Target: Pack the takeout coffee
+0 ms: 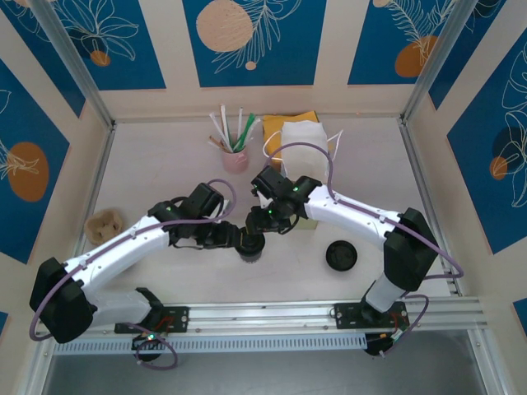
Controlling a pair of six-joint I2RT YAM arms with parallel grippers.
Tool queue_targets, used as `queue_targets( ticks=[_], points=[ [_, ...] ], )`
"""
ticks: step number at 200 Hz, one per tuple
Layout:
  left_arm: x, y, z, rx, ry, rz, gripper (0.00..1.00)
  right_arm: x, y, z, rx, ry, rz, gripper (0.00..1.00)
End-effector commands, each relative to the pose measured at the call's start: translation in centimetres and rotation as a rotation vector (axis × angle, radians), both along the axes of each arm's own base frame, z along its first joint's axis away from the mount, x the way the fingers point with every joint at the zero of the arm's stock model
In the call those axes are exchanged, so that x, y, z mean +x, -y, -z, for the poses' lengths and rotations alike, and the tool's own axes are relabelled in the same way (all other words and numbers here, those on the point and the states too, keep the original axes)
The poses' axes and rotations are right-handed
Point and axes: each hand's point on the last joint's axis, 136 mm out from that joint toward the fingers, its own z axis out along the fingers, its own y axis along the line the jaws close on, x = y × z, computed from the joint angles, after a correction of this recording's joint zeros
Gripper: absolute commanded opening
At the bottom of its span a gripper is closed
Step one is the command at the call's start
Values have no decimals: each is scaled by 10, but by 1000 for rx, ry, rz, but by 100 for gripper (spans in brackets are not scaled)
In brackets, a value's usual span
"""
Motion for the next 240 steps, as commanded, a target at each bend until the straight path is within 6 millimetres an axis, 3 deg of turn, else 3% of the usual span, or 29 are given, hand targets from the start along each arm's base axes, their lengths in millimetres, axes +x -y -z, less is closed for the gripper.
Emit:
queue_targets(
  ticks=[1, 55, 158, 188, 214, 240],
  points=[
    [-2, 8, -1, -23, -14, 18, 38, 2, -7, -4, 27, -7, -17, 38],
    [1, 12, -4, -14, -8, 32, 38, -1, -6, -2, 24, -14, -19, 37],
    [-19, -12, 49, 133, -99, 44, 36, -21, 8, 32, -39, -77, -11, 35],
    [-23, -16, 57, 147, -110, 43, 36, -25, 12, 37, -56, -83, -9, 34],
    [-21, -15, 50, 144, -98, 45, 36, -25, 13, 35, -62, -78, -15, 34],
    [-14, -10, 34, 124, -69, 46, 37, -19, 9, 18, -53, -43, -30, 35]
  ],
)
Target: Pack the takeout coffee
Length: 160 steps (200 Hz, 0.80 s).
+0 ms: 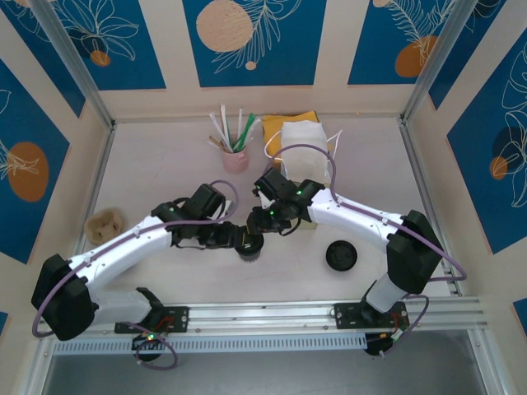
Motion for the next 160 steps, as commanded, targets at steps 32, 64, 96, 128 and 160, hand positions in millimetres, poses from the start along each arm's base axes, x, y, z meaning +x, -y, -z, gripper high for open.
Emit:
queue_targets(
  ticks=[32, 64, 96, 128, 160],
  points=[
    [-6, -8, 5, 85, -27, 19, 39, -10, 3, -13, -57, -5, -52, 37],
    [1, 0, -9, 59, -4, 17, 40, -5, -1, -29, -44, 24, -74, 39],
    [5, 2, -14, 57, 7, 18, 41, -10, 2, -33, -43, 20, -64, 47],
    [4, 2, -9, 58, -1, 19, 41, -22, 10, -32, -42, -2, -39, 48],
    [3, 1, -7, 65, -2, 23, 41, -34, 14, -28, -39, -23, -22, 48]
  ],
)
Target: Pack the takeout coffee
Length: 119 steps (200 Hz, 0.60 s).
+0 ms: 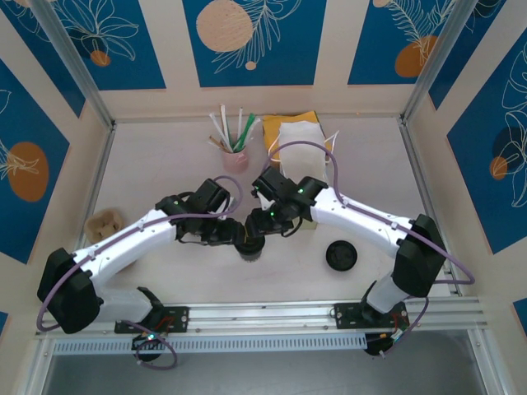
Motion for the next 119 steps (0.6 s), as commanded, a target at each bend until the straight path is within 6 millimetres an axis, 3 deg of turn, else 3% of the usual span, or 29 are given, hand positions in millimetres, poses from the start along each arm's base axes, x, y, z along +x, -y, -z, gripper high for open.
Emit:
queue_targets(
  ticks=[1, 78, 119],
  points=[
    [-2, -2, 1, 30, 4, 27, 40, -14, 7, -4, 3, -24, 22, 48],
    [-4, -4, 11, 52, -12, 32, 34, -28, 8, 22, -18, -82, 20, 51],
    [-8, -7, 18, 60, -26, 29, 33, -27, 7, 32, -30, -93, 20, 46]
  ],
)
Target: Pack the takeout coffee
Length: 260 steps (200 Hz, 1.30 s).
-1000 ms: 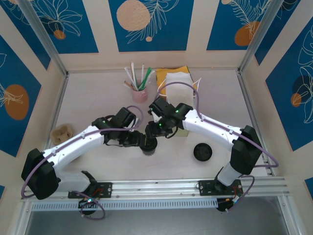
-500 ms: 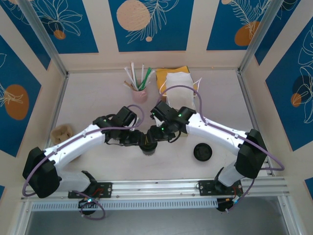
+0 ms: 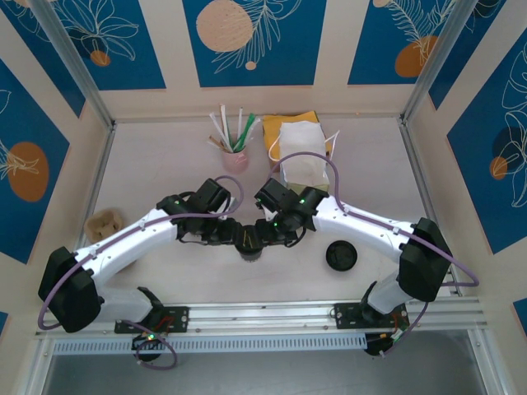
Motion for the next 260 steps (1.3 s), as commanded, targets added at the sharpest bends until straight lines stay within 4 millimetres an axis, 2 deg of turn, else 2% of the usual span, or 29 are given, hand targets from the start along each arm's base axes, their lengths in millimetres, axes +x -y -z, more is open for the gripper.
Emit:
queue_targets(
  ticks=[1, 53, 103, 133, 168, 226, 243, 260],
  points=[
    [-9, -8, 16, 55, -33, 14, 33, -6, -3, 10, -3, -38, -9, 46],
    [-14, -12, 29, 71, -59, 11, 33, -12, 2, 30, -42, -68, -18, 40],
    [-24, -20, 50, 100, -98, 13, 33, -22, 13, 53, -95, -105, -30, 39],
    [-27, -23, 56, 112, -108, 13, 33, -25, 17, 61, -114, -118, -28, 38],
    [-22, -21, 43, 109, -86, 17, 33, -19, 14, 50, -109, -92, -32, 38],
    [-6, -5, 4, 50, -18, 24, 36, 0, 4, 12, -59, -13, -37, 40],
    [-5, -5, 4, 54, -16, 26, 36, 2, 3, 10, -52, -12, -37, 40],
    [-8, -7, 14, 63, -34, 28, 36, 1, 3, 15, -55, -25, -38, 40]
  ],
)
